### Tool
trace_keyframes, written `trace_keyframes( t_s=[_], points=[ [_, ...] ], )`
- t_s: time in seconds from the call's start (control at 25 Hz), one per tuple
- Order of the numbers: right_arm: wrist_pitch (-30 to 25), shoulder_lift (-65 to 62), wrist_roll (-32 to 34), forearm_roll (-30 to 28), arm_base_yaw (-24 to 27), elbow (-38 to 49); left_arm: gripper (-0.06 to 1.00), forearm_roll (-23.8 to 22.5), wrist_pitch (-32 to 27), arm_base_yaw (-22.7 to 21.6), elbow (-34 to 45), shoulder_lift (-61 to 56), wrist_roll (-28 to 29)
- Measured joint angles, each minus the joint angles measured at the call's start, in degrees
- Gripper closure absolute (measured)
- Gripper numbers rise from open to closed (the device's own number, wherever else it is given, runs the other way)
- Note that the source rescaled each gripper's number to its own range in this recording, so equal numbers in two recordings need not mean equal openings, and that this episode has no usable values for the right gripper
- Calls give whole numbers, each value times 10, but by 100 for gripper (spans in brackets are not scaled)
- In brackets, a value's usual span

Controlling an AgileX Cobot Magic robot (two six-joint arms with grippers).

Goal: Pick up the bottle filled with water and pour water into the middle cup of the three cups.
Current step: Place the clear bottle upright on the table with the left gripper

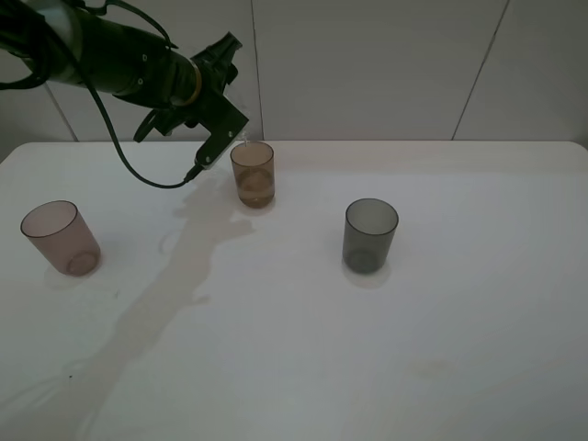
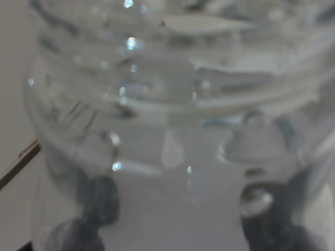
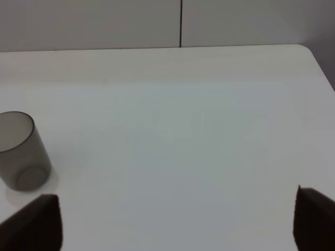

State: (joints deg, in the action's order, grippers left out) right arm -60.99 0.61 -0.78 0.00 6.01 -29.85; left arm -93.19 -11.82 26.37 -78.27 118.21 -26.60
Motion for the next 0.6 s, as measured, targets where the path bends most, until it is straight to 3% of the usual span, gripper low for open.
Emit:
trace_keyframes(
  t_s=[0.6],
  points=[
    [0, 0, 0, 0, 0, 0, 93, -56, 21, 0, 0, 0, -1]
  ],
)
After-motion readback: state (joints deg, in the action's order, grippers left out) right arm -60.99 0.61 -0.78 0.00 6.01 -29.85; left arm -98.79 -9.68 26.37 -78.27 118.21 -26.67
